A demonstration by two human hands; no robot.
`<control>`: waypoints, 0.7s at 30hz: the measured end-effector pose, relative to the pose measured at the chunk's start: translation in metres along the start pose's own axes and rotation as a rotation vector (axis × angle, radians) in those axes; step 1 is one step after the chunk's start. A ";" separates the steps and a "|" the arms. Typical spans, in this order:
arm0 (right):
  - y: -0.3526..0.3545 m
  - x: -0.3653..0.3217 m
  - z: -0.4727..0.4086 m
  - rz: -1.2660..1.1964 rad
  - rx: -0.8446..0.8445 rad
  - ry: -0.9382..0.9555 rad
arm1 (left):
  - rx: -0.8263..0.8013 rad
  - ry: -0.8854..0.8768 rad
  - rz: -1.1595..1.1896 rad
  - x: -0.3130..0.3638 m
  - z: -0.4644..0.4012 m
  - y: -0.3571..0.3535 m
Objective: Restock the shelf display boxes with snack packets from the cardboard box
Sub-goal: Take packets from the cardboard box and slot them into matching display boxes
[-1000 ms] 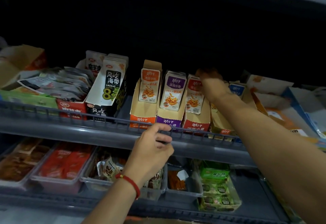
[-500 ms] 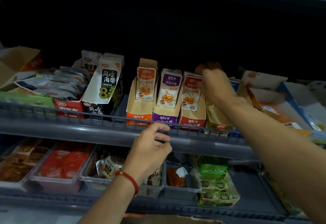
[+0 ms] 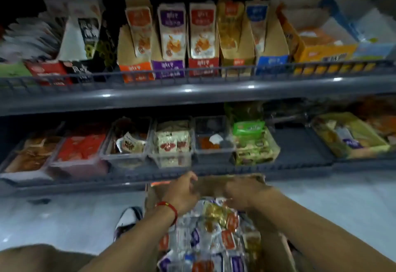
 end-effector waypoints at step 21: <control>-0.224 0.053 -0.070 -0.412 0.095 -0.378 | -0.126 0.288 -0.024 -0.092 0.048 -0.141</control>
Point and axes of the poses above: each hand's wrist, its own z-axis away from the middle knuckle, its own y-axis out of the back of the hand, x = y × z, the point moved 5 cm from there along -z, towards the middle knuckle, and after that the axes turned 5 degrees about x, right-handed, at the moved point
